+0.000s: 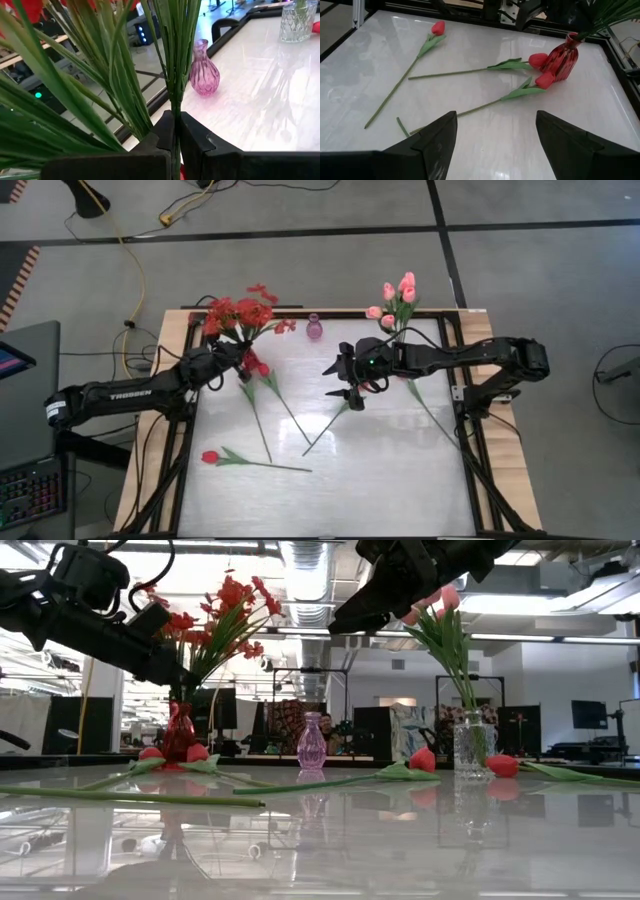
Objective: Sort flowers into vase by color
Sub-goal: Put the red flowers into the red vase
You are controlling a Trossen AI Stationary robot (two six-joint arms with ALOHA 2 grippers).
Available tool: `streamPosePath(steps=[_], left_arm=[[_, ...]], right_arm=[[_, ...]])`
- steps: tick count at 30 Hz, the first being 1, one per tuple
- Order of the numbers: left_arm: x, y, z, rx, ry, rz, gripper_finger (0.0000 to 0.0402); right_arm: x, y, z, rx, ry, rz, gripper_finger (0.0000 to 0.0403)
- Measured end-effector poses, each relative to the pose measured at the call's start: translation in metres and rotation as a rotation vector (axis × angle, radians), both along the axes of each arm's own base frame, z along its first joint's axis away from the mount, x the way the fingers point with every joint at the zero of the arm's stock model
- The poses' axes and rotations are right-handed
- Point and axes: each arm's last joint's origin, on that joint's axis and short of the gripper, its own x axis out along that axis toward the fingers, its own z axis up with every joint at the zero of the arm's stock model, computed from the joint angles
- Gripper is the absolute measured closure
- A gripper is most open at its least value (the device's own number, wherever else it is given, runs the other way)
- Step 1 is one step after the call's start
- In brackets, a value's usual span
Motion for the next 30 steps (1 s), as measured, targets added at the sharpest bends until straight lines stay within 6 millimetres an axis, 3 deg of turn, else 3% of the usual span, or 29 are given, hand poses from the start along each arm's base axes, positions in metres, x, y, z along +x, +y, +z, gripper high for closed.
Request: streamPosePath(steps=[30], left_arm=[[-0.0025,0.0001,-0.0064,-0.042,0.048,0.052,0.0401]], right_arm=[[0.0000,0.0000,0.0000,0.016,0.001,-0.009,0.0104]])
